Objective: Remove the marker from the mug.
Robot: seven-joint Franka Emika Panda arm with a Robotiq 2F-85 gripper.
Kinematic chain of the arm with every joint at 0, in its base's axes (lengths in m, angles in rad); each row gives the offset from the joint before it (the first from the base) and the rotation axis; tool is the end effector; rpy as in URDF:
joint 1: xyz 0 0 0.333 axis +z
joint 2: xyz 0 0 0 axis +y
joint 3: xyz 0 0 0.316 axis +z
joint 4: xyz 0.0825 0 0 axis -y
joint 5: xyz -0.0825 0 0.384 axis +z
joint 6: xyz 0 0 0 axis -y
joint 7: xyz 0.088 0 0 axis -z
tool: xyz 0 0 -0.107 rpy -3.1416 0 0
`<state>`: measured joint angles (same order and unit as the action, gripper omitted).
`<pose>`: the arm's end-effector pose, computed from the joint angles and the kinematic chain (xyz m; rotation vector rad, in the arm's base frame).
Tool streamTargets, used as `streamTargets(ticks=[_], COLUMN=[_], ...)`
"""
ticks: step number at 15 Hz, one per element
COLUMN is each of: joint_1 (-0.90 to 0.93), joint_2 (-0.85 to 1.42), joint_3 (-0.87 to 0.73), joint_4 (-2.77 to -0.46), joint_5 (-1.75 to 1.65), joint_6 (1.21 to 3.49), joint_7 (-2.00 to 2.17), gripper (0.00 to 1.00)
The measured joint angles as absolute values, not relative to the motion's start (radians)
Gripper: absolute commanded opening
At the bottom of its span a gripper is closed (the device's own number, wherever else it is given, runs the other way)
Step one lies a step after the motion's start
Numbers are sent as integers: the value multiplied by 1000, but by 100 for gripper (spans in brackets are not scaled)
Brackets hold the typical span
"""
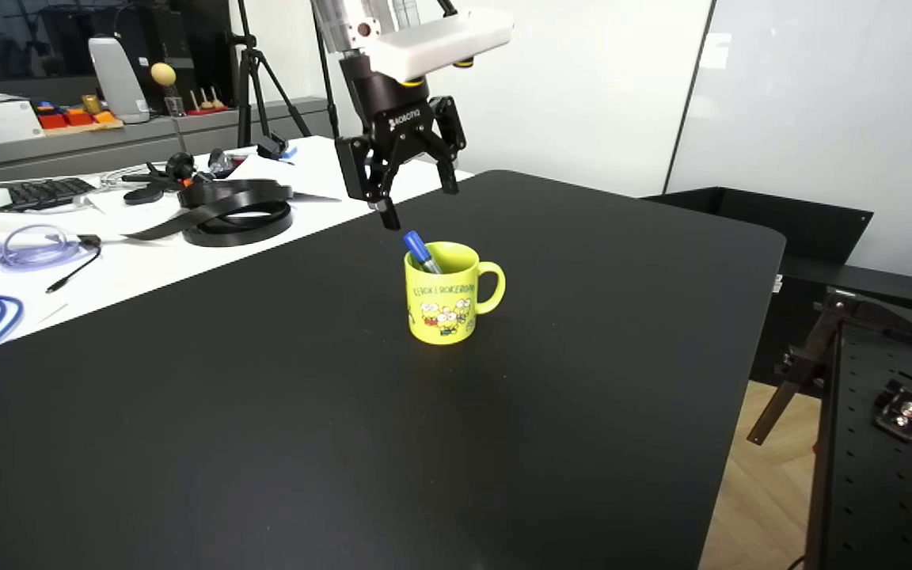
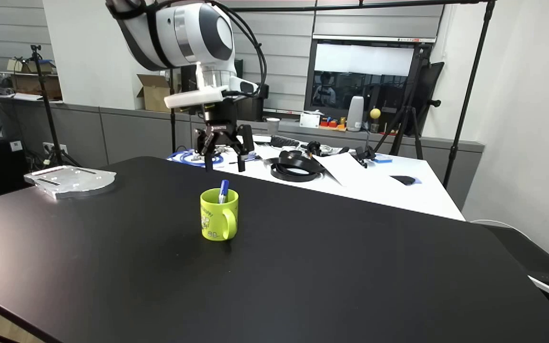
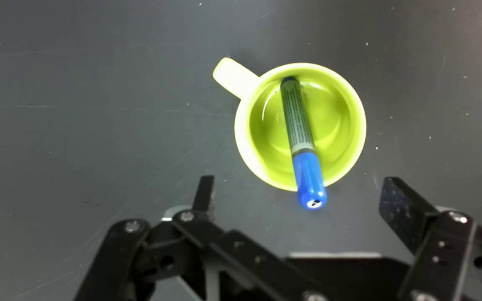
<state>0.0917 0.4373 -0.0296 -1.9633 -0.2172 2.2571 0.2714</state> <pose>0.6001 0.0320 0.2388 2.9439 -0.0844 -0.1672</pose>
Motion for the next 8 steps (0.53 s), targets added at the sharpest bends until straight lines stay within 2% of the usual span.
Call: streamTargets(ticks=[2,3,8], joint_1=[99,102,110], joint_2=[470,486,541], joint_3=[-30,-30,-30], joint_4=[-1927,-1910,-1842], joint_5=[-217,-217,-217], joint_6=[2234,2222,2174], joint_7=[271,270,256], gripper=[100,79,45])
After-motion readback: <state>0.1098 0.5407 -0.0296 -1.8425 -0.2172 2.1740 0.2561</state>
